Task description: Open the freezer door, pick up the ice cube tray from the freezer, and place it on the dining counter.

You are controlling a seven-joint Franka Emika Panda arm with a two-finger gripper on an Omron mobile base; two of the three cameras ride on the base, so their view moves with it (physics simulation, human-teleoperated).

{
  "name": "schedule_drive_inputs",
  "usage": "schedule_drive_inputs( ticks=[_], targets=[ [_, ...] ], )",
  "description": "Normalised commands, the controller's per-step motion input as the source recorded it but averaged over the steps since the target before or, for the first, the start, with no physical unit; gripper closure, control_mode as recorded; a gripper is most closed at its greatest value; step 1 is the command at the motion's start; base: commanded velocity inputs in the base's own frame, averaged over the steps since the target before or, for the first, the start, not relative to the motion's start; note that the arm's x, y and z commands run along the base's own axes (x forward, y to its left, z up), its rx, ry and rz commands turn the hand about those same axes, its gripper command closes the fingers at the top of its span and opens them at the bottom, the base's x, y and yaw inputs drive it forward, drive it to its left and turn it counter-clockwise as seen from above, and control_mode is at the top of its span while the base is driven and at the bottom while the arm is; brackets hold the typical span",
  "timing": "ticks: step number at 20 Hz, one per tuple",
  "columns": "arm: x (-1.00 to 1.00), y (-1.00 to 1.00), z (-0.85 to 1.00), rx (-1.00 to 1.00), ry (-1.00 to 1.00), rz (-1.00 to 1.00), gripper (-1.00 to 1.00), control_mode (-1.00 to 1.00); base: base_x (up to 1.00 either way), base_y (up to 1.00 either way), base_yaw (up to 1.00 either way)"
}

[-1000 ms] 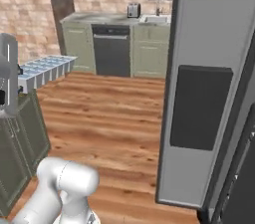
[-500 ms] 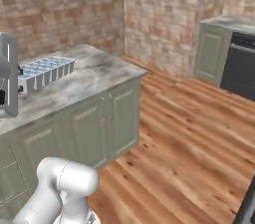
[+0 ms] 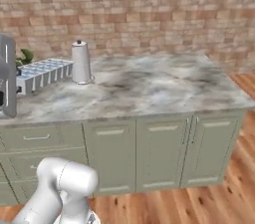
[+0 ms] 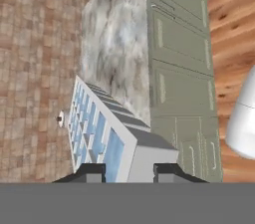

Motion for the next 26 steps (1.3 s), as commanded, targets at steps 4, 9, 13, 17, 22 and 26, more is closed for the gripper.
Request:
schedule_drive_inputs(
  ticks=[4,9,13,17,22,26],
  targets=[
    [0.0,0.0,0.0,0.0,0.0,0.0,1.0,1.0,0.68,-0.93,0.51],
    [0.0,0.0,0.0,0.0,0.0,0.0,1.0,1.0,0.85,-1.0,0.35],
    [0.0,0.0,0.0,0.0,0.0,0.0,1.0,1.0,0.91,-1.0,0.26],
    [0.0,0.0,0.0,0.0,0.0,0.0,1.0,1.0,1.0,-0.78,0.18],
    [0.0,0.0,0.0,0.0,0.0,0.0,1.0,1.0,0.8,-0.54,0.1],
    [0.5,-0.38,-0.24,0.08,-0.01,0.05,1.0,-1.0,0.12,-0.12,0.01]
  ],
)
